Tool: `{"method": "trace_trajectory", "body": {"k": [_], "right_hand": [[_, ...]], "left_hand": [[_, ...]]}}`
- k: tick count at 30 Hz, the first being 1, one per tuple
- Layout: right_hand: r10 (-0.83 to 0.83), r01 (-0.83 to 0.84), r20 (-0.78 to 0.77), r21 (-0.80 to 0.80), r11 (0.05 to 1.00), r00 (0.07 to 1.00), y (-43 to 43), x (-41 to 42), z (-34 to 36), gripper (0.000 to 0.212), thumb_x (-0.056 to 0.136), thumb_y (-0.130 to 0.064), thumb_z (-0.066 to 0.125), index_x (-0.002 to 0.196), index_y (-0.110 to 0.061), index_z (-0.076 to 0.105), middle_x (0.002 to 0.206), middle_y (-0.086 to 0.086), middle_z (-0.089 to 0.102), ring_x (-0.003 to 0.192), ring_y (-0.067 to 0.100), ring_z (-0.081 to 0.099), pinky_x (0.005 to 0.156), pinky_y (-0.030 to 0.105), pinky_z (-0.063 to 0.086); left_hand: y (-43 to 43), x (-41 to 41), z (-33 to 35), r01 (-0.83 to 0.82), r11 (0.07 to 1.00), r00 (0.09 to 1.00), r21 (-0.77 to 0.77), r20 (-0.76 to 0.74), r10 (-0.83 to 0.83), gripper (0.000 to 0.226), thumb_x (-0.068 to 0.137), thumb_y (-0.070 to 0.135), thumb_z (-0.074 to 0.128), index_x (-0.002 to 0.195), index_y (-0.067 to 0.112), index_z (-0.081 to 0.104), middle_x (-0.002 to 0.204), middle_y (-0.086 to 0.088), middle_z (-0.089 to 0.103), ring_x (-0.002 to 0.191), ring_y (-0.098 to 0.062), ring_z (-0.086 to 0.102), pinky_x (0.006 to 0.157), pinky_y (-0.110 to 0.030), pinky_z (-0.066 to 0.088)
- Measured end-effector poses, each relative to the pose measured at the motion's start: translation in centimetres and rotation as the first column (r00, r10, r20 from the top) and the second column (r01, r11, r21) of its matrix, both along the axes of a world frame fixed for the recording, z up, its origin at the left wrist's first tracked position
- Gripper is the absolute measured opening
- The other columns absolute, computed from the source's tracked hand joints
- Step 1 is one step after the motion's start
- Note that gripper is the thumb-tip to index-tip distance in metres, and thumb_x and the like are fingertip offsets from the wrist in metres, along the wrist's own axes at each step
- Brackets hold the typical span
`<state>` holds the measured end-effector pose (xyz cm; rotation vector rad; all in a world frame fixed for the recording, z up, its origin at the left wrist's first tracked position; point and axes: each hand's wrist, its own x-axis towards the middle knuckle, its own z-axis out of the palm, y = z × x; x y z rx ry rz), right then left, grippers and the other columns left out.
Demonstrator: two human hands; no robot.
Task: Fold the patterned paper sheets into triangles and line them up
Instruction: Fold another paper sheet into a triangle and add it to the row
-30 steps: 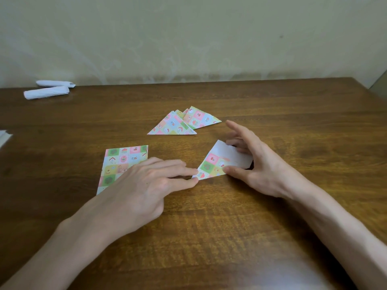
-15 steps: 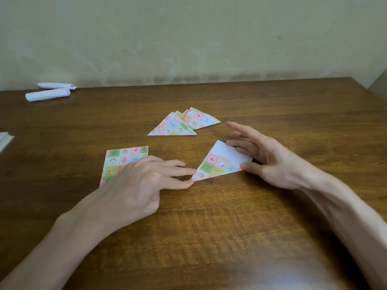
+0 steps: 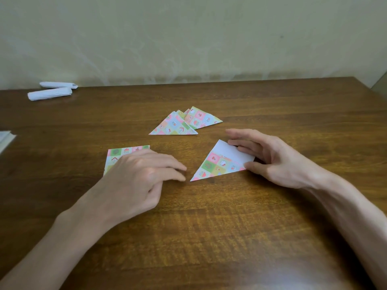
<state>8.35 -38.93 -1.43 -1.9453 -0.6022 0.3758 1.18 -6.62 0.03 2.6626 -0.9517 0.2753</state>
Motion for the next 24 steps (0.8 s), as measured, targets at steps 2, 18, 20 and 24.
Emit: {"method": "trace_trajectory", "body": {"k": [2, 18, 20, 24], "right_hand": [[-0.006, 0.006, 0.050, -0.002, 1.000, 0.999, 0.4, -0.2, -0.2, 0.089, 0.083, 0.034, 0.045, 0.148, -0.027, 0.051, 0.150, -0.005, 0.052, 0.143, 0.003, 0.045, 0.119, 0.023, 0.037], [-0.144, 0.258, 0.397, -0.252, 0.933, 0.907, -0.1, 0.2, 0.2, 0.062, 0.093, 0.003, 0.063, 0.139, -0.039, 0.059, 0.141, -0.015, 0.051, 0.130, 0.003, 0.051, 0.116, 0.041, 0.042], [-0.124, 0.262, 0.426, -0.281, 0.923, 0.896, 0.2, 0.0, 0.1, 0.041, 0.098, -0.017, 0.066, 0.132, -0.039, 0.065, 0.136, -0.015, 0.056, 0.129, 0.003, 0.051, 0.114, 0.040, 0.042], [-0.045, 0.208, 0.431, -0.340, 0.917, 0.901, 1.4, -0.7, 0.1, 0.036, 0.094, -0.043, 0.066, 0.130, -0.039, 0.067, 0.134, -0.018, 0.055, 0.133, 0.002, 0.045, 0.113, 0.035, 0.038]], "left_hand": [[-0.3, -0.1, 0.3, -0.017, 1.000, 1.000, -0.020, 0.026, 0.018, 0.055, 0.084, 0.001, 0.040, 0.116, 0.024, 0.079, 0.121, 0.013, 0.072, 0.116, -0.006, 0.066, 0.097, -0.039, 0.054], [-2.0, -0.7, -1.2, 0.027, 0.996, 0.998, 0.081, -0.062, -0.022, 0.044, 0.098, 0.027, 0.051, 0.140, 0.031, 0.064, 0.147, 0.020, 0.056, 0.140, -0.003, 0.045, 0.114, -0.029, 0.035], [-1.7, -0.6, -1.1, 0.021, 0.998, 0.999, 0.055, -0.035, -0.019, 0.037, 0.098, 0.024, 0.055, 0.131, 0.029, 0.071, 0.141, 0.019, 0.061, 0.136, -0.003, 0.051, 0.112, -0.028, 0.037], [-1.6, -0.1, -1.1, 0.022, 0.999, 0.999, 0.049, 0.034, -0.023, 0.027, 0.104, 0.024, 0.058, 0.128, 0.030, 0.069, 0.127, 0.016, 0.064, 0.117, -0.005, 0.058, 0.102, -0.026, 0.041]]}}
